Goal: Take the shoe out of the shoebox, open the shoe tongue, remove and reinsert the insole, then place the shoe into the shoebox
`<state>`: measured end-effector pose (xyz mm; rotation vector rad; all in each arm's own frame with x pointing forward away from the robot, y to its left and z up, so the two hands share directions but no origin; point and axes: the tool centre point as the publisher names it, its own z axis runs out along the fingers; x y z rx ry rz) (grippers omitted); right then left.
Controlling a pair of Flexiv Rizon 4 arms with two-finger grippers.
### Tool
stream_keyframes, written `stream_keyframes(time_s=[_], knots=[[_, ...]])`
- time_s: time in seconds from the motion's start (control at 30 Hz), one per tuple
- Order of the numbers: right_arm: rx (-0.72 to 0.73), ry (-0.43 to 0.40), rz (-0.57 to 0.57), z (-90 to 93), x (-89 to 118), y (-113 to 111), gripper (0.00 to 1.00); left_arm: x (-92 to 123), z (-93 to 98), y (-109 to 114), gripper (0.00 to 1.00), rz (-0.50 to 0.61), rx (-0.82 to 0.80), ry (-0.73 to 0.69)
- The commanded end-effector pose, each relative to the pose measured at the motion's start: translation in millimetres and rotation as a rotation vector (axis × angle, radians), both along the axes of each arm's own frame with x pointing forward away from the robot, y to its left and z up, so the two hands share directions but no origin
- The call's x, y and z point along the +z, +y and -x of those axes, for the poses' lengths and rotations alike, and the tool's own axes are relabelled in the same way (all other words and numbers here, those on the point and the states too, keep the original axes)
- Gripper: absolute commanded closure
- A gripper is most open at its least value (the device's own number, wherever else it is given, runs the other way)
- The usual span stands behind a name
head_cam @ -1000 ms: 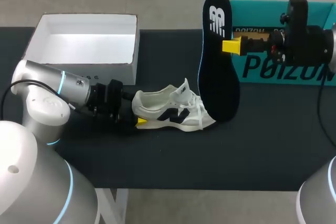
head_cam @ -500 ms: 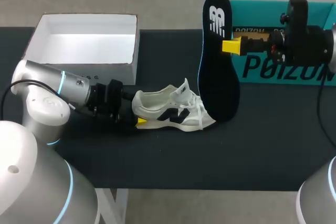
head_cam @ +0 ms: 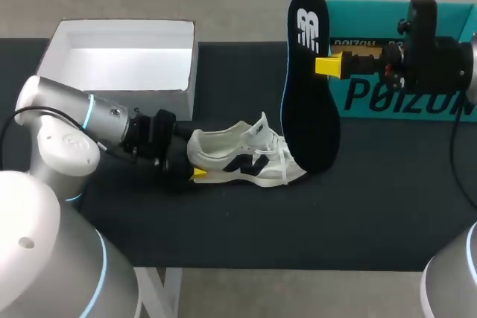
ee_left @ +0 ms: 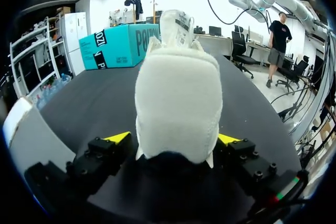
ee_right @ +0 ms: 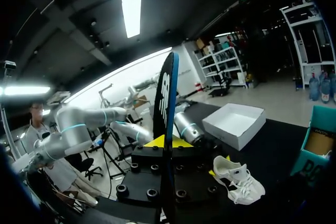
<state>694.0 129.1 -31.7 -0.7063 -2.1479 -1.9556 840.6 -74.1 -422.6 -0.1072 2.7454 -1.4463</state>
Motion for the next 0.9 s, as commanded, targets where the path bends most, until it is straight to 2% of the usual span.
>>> stream_keyframes(time_s=[0.03,0.27,0.5,0.73,0.9], knots=[[-0.001,0.002,0.002,-1.1,0,2,1.0,13,-1.2,2,0.0,-0.056,-0.007,0.005],[-0.001,0.002,0.002,-1.1,0,2,1.0,37,5.1,3,0.0,-0.205,-0.006,0.012],[-0.001,0.002,0.002,-1.1,0,2,1.0,63,11.1,5,0.0,-0.284,0.004,-0.009],[-0.001,0.002,0.002,-1.1,0,2,1.0,112,-3.0,-7,0.0,-0.416,-0.005,-0.05],[-0.001,0.002,0.002,-1.1,0,2,1.0,125,-17.4,-20,0.0,-0.491,-0.059,0.008]])
